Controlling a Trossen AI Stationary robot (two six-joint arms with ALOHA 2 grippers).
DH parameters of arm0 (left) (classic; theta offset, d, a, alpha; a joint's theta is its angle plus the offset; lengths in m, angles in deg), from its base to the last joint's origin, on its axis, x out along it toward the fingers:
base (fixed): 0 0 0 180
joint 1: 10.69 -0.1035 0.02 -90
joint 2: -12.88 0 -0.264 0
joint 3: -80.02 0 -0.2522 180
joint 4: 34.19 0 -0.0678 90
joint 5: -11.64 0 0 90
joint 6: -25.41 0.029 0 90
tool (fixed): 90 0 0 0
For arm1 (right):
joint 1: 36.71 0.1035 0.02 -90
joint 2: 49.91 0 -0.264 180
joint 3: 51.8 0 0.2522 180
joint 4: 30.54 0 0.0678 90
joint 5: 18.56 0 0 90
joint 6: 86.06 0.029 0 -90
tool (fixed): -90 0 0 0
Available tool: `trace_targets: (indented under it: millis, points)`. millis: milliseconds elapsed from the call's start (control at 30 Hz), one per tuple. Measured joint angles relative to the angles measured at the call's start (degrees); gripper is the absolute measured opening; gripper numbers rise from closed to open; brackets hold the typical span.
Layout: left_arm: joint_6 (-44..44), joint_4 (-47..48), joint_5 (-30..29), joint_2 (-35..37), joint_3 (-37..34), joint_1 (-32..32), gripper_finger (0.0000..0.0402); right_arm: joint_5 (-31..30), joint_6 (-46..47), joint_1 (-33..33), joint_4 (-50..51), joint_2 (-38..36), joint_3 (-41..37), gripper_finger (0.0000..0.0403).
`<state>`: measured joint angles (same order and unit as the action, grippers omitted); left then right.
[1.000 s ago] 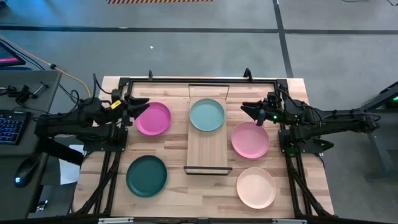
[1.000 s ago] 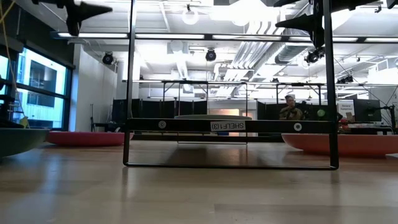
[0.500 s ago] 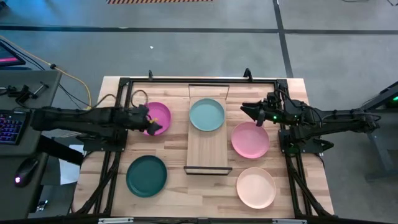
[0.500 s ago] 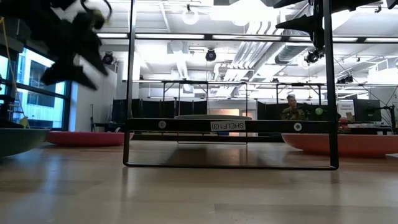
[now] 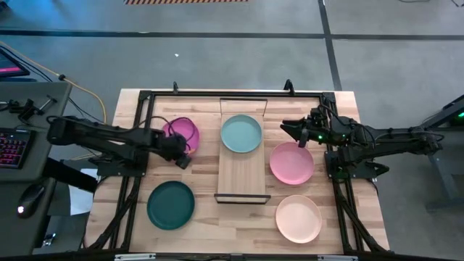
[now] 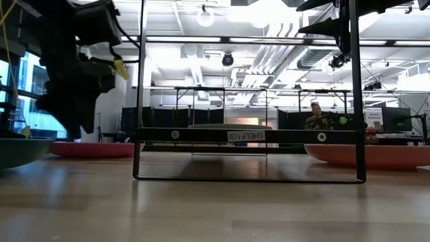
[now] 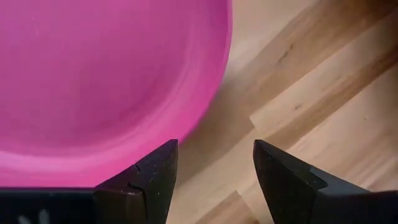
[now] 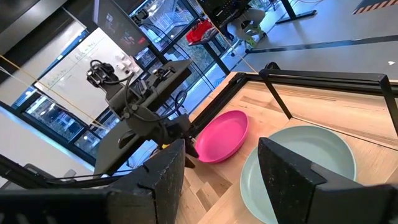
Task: Place and stack plates onto a shelf
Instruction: Put the pink plate on the shelf
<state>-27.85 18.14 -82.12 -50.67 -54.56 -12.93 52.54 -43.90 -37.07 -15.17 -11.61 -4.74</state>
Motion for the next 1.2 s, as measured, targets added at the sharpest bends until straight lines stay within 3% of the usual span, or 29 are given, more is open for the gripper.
trace_targets:
  millis: [167, 400, 700, 833, 1000, 1200]
  points:
    - [6.96, 2.66, -6.22, -3.70, 4.18, 0.00, 0.0200, -0.01, 0.00, 0.00, 0.00, 0.00, 0.00, 0.0185]
    - [13.86, 2.84, -2.34, -10.37, 5.61, 0.02, 0.0200, 0.00, 0.03, 0.00, 1.61, 0.00, 0.00, 0.0185]
    - [14.49, 5.00, -7.18, -19.42, 5.78, 0.02, 0.0196, -0.01, 1.34, 0.00, 3.37, 0.00, 0.00, 0.0185]
    - [14.56, 4.98, -7.26, -20.69, 5.96, 0.09, 0.0153, -0.01, 1.33, 0.00, 3.39, 0.00, 0.00, 0.0185]
    - [16.63, 8.90, -10.80, -20.00, 7.40, -0.10, 0.0029, -0.01, 1.34, 0.00, 3.38, 0.00, 0.00, 0.0185]
    - [20.68, 18.28, -14.00, -15.94, 14.06, -0.12, 0.0007, -0.01, 1.33, 0.00, 3.43, 0.00, 0.00, 0.0185]
